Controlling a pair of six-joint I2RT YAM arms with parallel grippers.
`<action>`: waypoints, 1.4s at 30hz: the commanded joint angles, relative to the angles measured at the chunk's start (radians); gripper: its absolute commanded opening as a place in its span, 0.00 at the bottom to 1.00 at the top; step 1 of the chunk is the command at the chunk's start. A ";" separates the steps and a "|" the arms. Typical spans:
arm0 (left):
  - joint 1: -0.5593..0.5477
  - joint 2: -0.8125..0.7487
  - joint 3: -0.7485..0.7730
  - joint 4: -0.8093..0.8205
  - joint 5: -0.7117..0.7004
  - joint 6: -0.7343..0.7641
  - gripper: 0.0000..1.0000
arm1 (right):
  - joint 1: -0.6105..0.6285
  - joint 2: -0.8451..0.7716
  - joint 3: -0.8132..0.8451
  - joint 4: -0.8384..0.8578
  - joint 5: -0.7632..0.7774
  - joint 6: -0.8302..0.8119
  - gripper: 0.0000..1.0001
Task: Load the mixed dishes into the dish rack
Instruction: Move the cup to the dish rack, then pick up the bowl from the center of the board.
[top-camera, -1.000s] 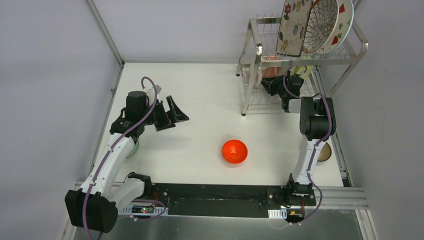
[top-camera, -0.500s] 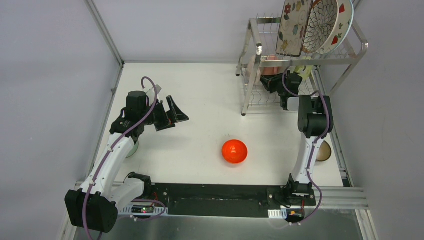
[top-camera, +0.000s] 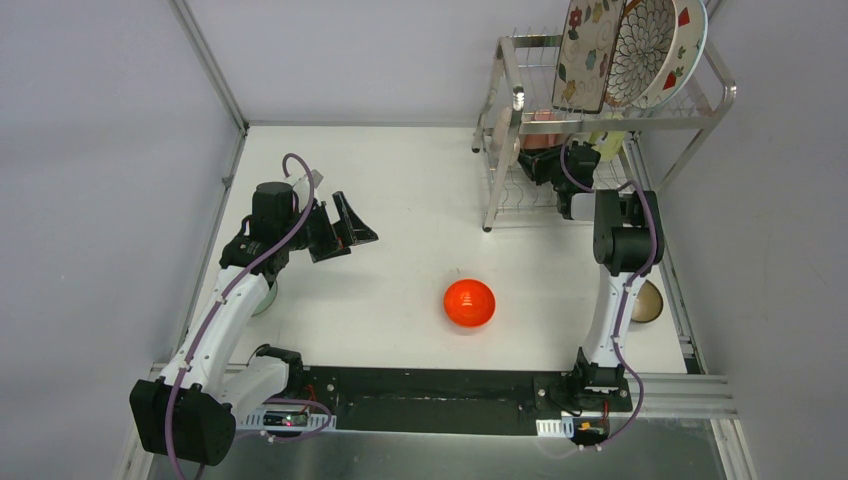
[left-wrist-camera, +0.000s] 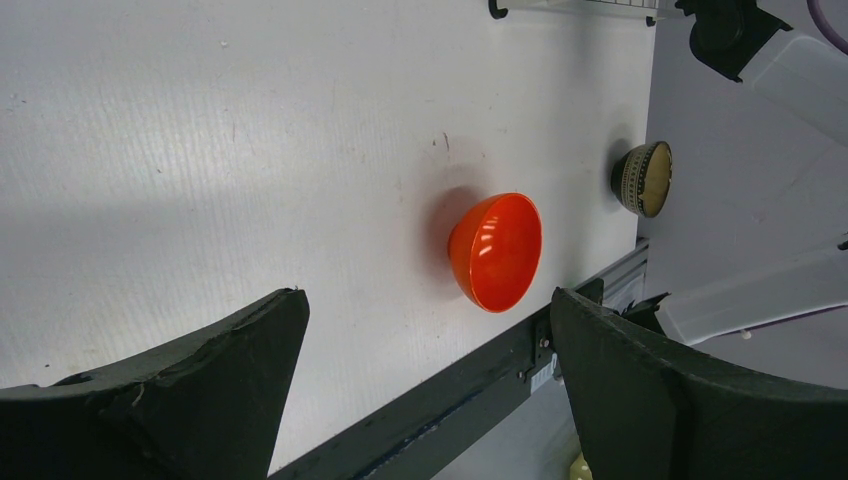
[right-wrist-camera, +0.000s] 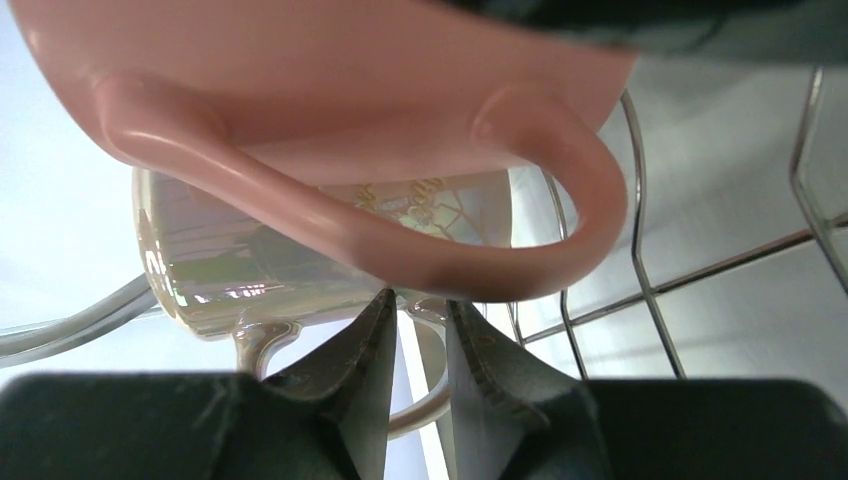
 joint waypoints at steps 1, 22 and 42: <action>0.012 -0.011 -0.002 0.034 -0.025 0.012 0.96 | 0.002 -0.067 -0.023 0.012 0.007 -0.011 0.28; 0.012 -0.024 -0.002 0.032 -0.029 0.015 0.96 | -0.039 -0.463 -0.416 -0.043 0.006 -0.186 0.35; 0.012 -0.062 -0.012 0.014 -0.164 -0.041 0.99 | 0.184 -1.199 -0.592 -0.984 0.165 -0.569 0.45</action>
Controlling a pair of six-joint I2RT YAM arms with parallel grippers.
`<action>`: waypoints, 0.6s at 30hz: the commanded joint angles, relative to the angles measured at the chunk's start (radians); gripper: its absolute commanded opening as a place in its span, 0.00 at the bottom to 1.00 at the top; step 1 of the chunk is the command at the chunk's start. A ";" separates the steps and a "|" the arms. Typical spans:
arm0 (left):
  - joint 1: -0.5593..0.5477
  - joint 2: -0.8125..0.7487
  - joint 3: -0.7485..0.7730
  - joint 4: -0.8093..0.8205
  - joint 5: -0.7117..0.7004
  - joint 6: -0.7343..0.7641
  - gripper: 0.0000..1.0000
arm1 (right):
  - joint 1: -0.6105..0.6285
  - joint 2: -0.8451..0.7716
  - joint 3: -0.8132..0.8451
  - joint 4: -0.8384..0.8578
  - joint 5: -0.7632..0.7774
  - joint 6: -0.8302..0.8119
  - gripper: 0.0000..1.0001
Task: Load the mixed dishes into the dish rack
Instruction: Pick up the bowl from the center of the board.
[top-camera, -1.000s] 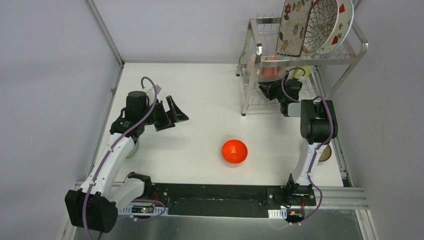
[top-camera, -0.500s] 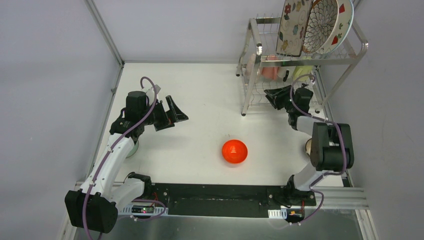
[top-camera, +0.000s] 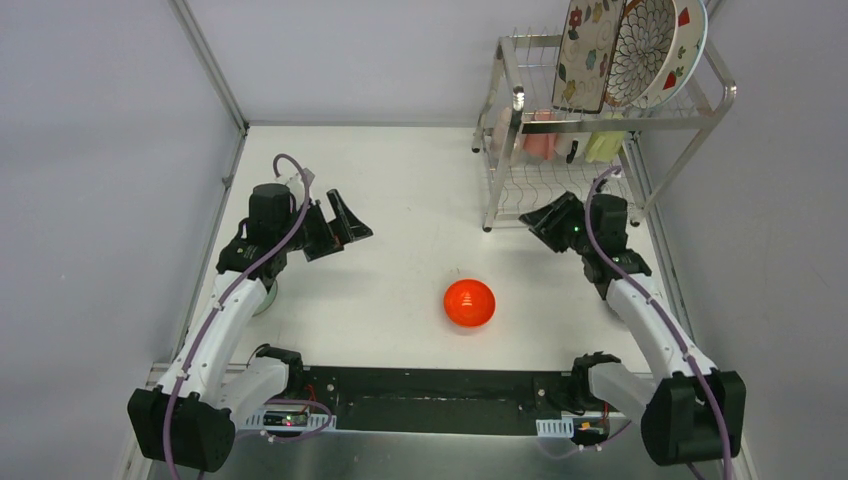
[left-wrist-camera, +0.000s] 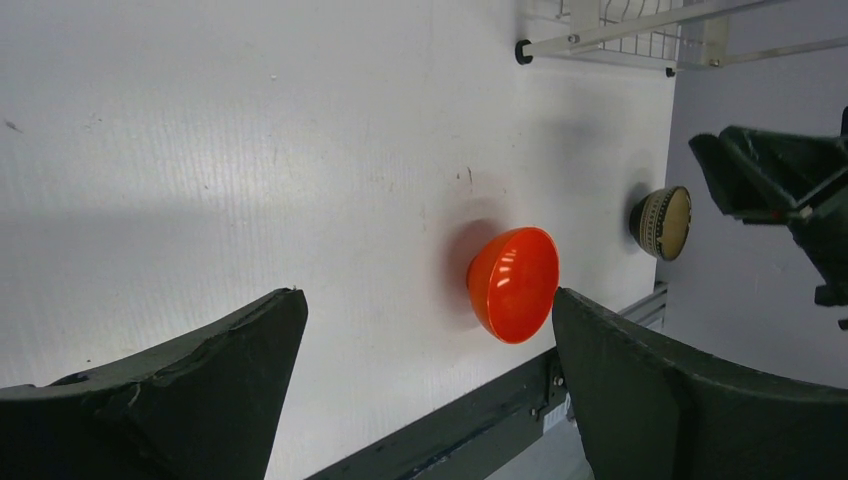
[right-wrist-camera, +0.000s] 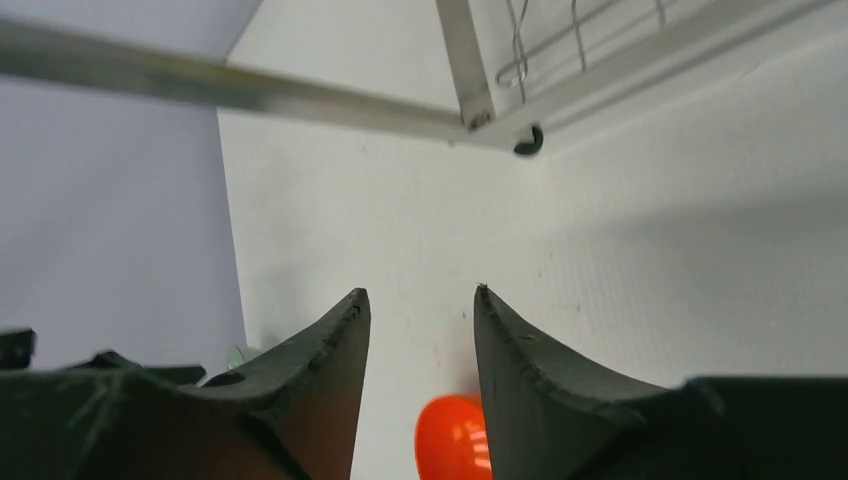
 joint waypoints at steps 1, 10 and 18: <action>0.012 -0.040 -0.020 0.014 -0.087 -0.045 0.99 | 0.119 -0.106 -0.047 -0.228 0.056 -0.069 0.46; 0.012 -0.021 -0.055 -0.032 -0.017 -0.008 0.99 | 0.336 -0.164 -0.093 -0.353 0.080 -0.086 0.49; 0.012 -0.016 -0.039 -0.135 -0.010 0.090 0.98 | 0.472 -0.062 -0.074 -0.413 0.168 -0.141 0.56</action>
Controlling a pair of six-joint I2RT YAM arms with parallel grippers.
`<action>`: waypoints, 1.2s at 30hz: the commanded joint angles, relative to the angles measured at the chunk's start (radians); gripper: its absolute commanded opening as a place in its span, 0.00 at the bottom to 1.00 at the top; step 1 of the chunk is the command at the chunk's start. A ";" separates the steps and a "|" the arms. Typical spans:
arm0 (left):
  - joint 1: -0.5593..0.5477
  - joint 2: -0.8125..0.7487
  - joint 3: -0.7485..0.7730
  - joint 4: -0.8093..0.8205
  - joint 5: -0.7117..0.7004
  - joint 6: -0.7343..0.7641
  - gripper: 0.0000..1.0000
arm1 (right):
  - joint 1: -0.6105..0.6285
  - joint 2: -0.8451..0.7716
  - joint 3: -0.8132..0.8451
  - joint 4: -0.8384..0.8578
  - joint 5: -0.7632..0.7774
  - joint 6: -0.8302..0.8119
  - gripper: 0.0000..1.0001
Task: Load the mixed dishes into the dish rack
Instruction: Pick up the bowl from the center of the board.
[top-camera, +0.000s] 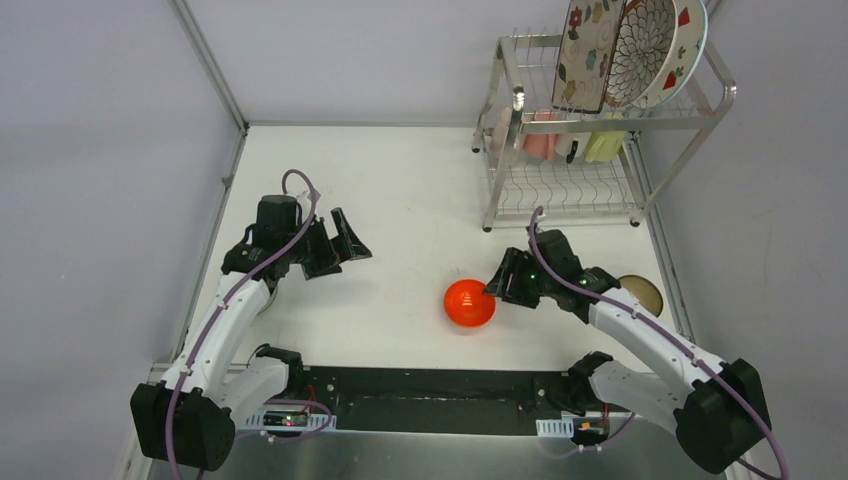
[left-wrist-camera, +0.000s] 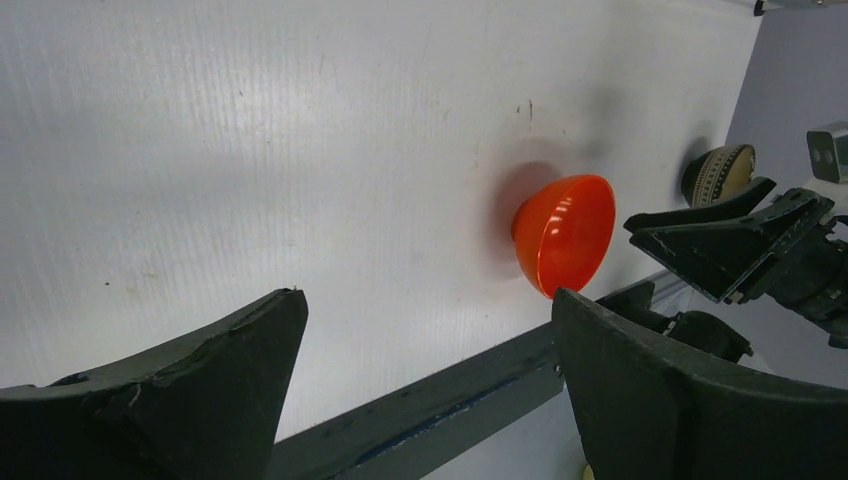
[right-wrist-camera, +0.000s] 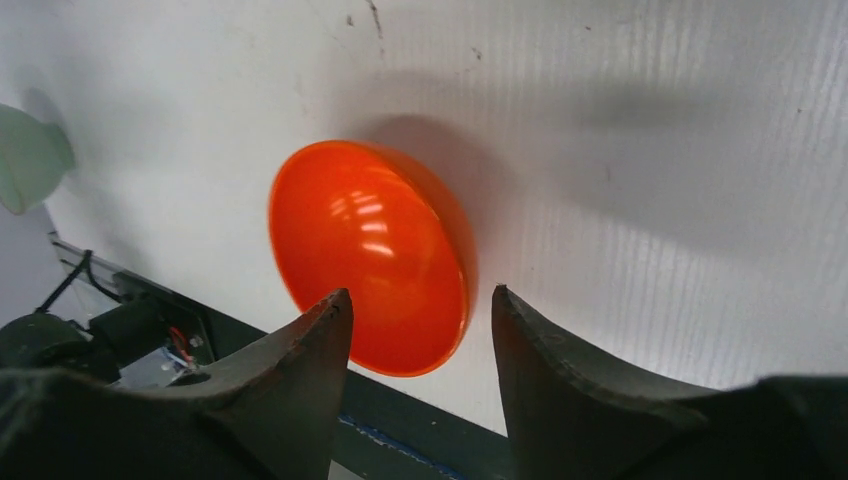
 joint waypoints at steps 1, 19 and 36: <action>0.012 -0.021 0.006 -0.033 -0.008 0.070 0.98 | 0.036 0.052 0.025 -0.041 0.082 -0.045 0.56; 0.011 -0.038 -0.003 -0.024 0.060 0.032 0.94 | 0.197 0.249 0.098 0.050 0.231 -0.036 0.34; 0.012 0.008 -0.026 -0.013 0.045 0.019 0.89 | 0.322 0.362 0.207 0.316 0.205 -0.013 0.13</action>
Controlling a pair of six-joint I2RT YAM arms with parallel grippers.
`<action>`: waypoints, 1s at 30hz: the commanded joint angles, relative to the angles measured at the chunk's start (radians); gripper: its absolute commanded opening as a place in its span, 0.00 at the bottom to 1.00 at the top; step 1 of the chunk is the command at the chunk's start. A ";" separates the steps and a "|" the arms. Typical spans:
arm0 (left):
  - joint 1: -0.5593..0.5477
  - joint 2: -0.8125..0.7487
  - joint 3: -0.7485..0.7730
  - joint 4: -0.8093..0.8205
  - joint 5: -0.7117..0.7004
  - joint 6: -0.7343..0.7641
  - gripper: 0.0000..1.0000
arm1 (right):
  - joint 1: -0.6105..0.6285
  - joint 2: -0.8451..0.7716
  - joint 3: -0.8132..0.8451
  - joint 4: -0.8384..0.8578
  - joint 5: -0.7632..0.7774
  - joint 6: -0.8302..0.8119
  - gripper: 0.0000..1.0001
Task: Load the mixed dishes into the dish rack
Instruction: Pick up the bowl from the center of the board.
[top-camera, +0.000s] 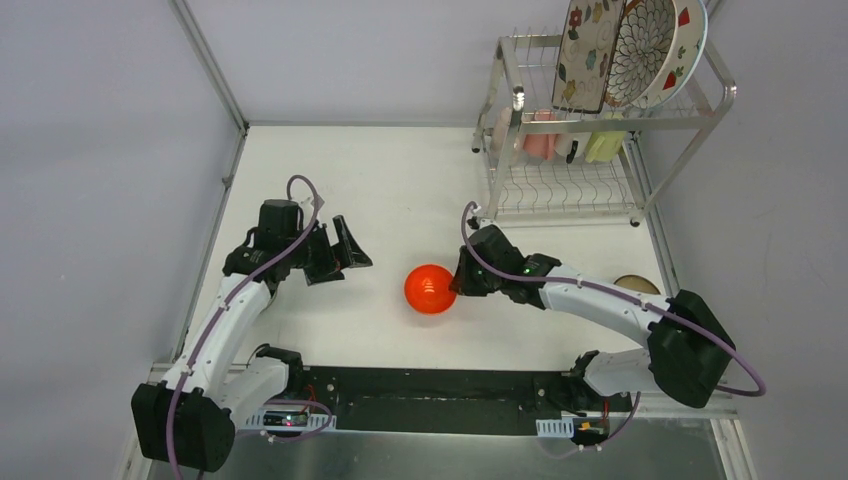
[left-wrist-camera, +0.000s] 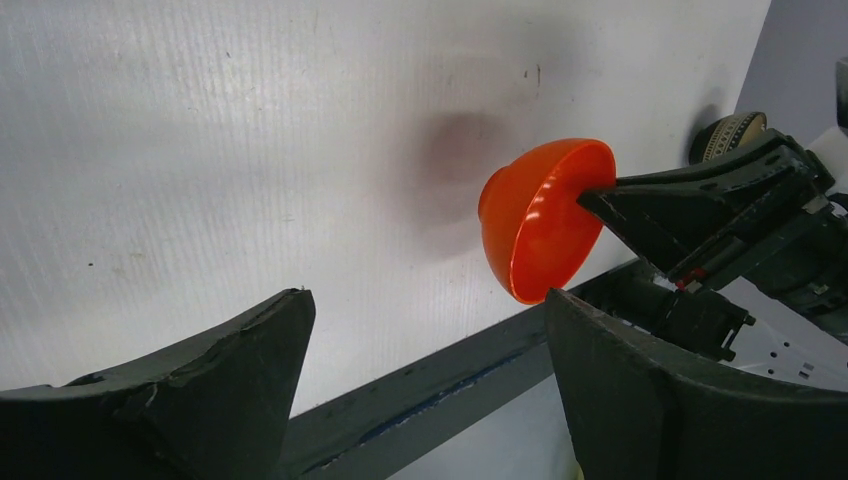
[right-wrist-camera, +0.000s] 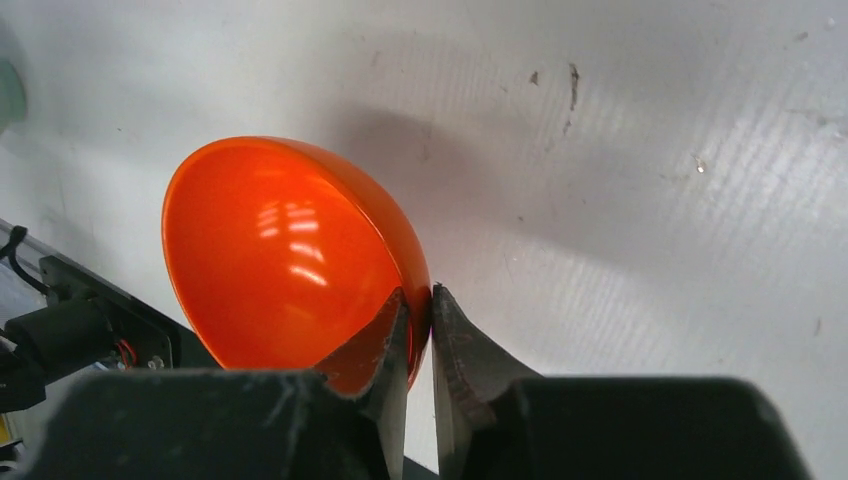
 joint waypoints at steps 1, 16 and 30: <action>0.011 0.050 -0.002 0.025 -0.001 -0.018 0.87 | 0.003 0.029 0.027 0.177 -0.010 0.016 0.13; -0.009 0.540 0.249 0.095 0.217 -0.130 0.80 | -0.003 0.147 0.083 0.307 -0.086 -0.063 0.13; -0.215 0.599 0.322 0.044 0.093 -0.131 0.74 | -0.077 0.086 0.055 0.264 -0.131 -0.063 0.13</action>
